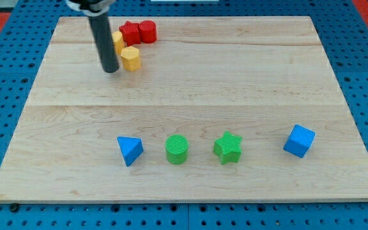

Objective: Move red circle into yellow heart along with red star into yellow hexagon

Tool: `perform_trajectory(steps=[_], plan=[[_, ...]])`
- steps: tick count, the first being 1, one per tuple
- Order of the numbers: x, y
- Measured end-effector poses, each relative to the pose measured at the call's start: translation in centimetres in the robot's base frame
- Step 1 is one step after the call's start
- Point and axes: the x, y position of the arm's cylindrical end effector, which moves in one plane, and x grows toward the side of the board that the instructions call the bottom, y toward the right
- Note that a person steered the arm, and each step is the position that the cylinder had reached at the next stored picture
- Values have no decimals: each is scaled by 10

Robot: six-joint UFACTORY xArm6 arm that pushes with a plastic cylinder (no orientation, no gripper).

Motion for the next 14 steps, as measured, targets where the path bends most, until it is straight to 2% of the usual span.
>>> perform_trajectory(steps=[1,2,3,4,6,7,8,10,11,13,14], plan=[[18,117],[-20,221],[-81,164],[-118,86],[-167,96],[-166,81],[-167,-58],[-165,-99],[-149,-115],[-92,9],[-90,18]])
